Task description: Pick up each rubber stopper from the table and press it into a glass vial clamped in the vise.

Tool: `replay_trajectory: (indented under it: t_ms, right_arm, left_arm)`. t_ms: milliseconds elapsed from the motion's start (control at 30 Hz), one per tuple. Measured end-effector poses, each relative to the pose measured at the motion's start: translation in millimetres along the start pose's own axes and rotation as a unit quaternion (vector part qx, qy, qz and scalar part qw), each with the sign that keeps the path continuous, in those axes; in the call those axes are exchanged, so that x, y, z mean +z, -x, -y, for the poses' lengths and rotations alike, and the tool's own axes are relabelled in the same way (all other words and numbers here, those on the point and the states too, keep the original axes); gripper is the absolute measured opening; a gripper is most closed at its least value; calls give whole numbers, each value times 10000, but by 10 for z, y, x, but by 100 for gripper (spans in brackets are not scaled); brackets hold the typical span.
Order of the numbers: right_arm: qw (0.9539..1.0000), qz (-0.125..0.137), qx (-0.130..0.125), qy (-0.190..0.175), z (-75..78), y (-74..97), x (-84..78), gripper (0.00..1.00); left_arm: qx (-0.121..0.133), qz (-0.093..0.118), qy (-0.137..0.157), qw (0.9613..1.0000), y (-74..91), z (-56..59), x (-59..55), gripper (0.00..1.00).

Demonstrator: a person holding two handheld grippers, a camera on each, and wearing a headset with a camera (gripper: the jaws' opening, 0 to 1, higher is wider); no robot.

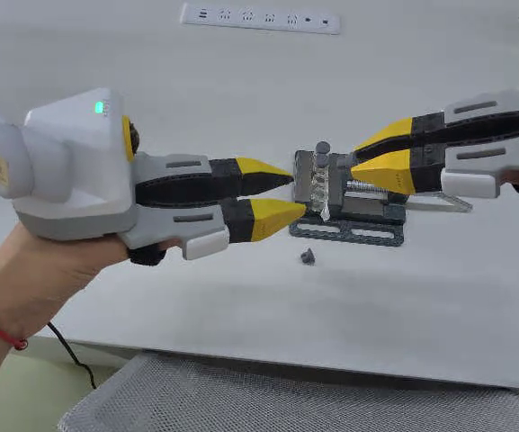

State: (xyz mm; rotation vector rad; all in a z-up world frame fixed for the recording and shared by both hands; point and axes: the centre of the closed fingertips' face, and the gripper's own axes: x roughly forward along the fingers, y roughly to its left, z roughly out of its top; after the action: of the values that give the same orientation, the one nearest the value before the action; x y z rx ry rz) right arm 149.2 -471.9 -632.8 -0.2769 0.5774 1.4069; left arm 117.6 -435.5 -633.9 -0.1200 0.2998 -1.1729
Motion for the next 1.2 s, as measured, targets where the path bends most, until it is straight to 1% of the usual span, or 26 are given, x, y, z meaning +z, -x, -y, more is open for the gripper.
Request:
replay_trajectory:
  t_ms: [67, 100, 167, 233, 333, 400, 433, 533, 567, 600, 667, 700, 767, 800, 833, 933, 1000, 1033, 1200]
  right_arm:
    - [9999, -135, 3, -28, 60, -31, -30, 6]
    - [9996, -265, -53, 2, 114, -46, -61, 6]
    - [9989, -457, -71, 56, 170, -66, -102, 6]
    - [9975, -685, -141, 104, 261, -95, -153, 6]
    - [9955, -931, -149, 120, 326, -148, -194, 6]
    - [9929, -1170, -153, 161, 387, -183, -246, 6]
    - [9904, -1349, -176, 259, 431, -198, -281, 6]
    - [9873, -1558, -138, 281, 491, -280, -314, 6]
    - [9852, -1670, -162, 349, 523, -295, -337, 6]
    - [9813, -1856, -148, 497, 559, -318, -375, 6]
    - [9795, -1951, -115, 494, 585, -376, -394, 6]
    - [9773, -2055, -89, 515, 584, -408, -419, 6]
    - [9719, -2261, -75, 647, 628, -446, -476, 6]
    - [9682, -2396, -71, 713, 646, -467, -511, 6]
    - [9660, -2474, -31, 756, 634, -486, -534, 6]
    - [9585, -2719, 31, 856, 689, -555, -611, 6]
    - [9569, -2782, 55, 832, 712, -597, -639, 6]
    - [9549, -2849, 54, 833, 758, -633, -663, 6]
    - [9451, -3140, 79, 901, 807, -674, -775, 6]
  left_arm:
    - [58, -52, -28, 10000, 4, -29, -34, 23]
    - [80, -70, -44, 9999, 6, -42, -53, 24]
    - [138, -102, -31, 9998, 8, -72, -79, 27]
    - [196, -121, -54, 9997, 15, -100, -103, 31]
    - [268, -184, -94, 9994, 27, -139, -146, 35]
    - [319, -227, -111, 9992, 34, -167, -176, 38]
    - [351, -247, -126, 9990, 39, -184, -192, 40]
    - [440, -286, -152, 9985, 57, -225, -225, 46]
    - [471, -306, -189, 9982, 63, -237, -239, 48]
    - [523, -345, -237, 9978, 71, -258, -259, 49]
    - [543, -369, -222, 9976, 78, -268, -280, 54]
    - [557, -396, -240, 9974, 86, -274, -298, 54]
    - [584, -444, -255, 9970, 94, -288, -326, 56]
    - [597, -468, -249, 9968, 101, -294, -340, 57]
    - [620, -481, -251, 9966, 105, -303, -351, 58]
    - [695, -496, -249, 9960, 115, -332, -374, 65]
    - [715, -510, -278, 9958, 117, -338, -389, 69]
    - [722, -532, -284, 9956, 118, -340, -404, 70]
    - [750, -546, -243, 9954, 117, -356, -440, 76]
